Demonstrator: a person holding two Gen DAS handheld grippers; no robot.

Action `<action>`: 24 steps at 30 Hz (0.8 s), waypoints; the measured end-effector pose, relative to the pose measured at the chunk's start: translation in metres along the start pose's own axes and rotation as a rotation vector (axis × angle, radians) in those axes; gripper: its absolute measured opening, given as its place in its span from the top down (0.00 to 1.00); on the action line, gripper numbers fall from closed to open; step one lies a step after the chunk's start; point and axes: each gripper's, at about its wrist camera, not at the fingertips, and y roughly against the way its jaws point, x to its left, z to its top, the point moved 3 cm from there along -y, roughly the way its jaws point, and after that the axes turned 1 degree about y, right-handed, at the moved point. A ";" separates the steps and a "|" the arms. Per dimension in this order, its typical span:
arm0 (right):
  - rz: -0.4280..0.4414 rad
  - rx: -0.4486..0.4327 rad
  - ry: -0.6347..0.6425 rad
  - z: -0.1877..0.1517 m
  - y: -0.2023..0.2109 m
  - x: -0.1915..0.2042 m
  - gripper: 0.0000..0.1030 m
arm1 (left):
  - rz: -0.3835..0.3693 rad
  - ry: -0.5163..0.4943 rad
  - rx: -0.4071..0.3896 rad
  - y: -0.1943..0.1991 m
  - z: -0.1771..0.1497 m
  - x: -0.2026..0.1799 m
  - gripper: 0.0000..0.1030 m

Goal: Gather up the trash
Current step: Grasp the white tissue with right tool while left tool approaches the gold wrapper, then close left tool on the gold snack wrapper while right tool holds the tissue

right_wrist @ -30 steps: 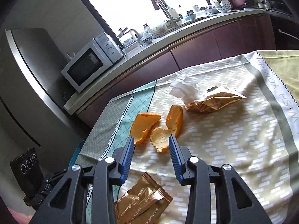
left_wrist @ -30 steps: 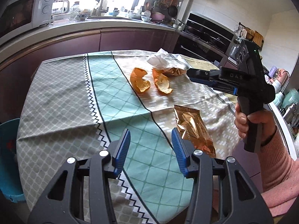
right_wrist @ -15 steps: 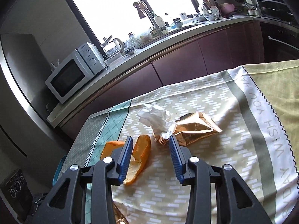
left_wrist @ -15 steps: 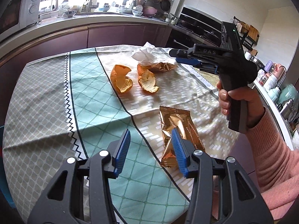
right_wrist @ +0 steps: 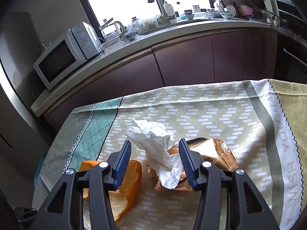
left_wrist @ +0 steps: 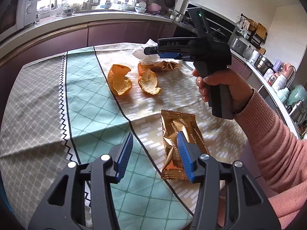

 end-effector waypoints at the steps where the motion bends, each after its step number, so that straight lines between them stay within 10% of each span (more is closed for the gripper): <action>1: 0.001 0.008 -0.001 0.000 -0.003 -0.001 0.56 | 0.000 0.004 0.003 -0.001 0.000 0.001 0.54; 4: 0.019 0.017 0.000 -0.001 -0.006 -0.003 0.86 | 0.003 0.011 0.008 -0.003 0.000 0.003 0.54; 24: 0.225 -0.077 -0.147 -0.050 0.096 -0.035 0.87 | 0.008 0.062 -0.012 0.000 -0.001 0.023 0.54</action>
